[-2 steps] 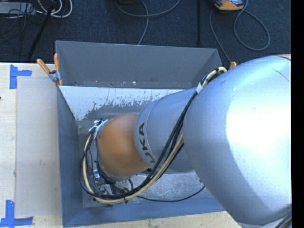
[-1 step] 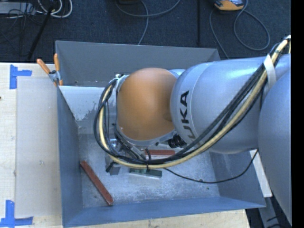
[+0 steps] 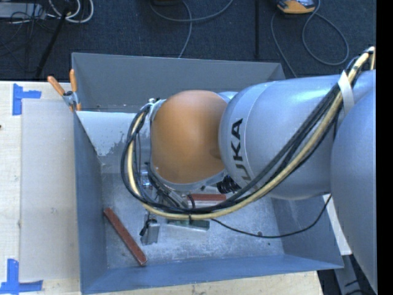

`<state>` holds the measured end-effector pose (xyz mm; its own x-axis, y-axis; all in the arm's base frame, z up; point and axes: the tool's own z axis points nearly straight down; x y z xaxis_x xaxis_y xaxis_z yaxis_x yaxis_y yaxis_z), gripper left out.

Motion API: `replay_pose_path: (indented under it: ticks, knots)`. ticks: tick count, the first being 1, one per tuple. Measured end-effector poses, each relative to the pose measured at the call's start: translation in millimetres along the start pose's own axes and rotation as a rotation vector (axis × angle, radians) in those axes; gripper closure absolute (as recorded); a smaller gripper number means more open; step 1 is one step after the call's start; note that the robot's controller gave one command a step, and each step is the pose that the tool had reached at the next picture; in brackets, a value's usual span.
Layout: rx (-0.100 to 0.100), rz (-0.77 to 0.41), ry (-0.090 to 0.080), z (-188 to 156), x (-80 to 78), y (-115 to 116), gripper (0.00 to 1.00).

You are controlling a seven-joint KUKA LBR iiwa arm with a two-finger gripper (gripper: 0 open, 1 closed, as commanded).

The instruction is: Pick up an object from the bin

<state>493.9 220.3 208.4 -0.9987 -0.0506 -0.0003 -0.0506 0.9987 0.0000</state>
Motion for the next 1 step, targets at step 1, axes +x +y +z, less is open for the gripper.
replay_pose_path:
  ticks: [1]
  knots:
    - [-0.001,-0.416,-0.004,-43.7,10.6,9.7,0.00]
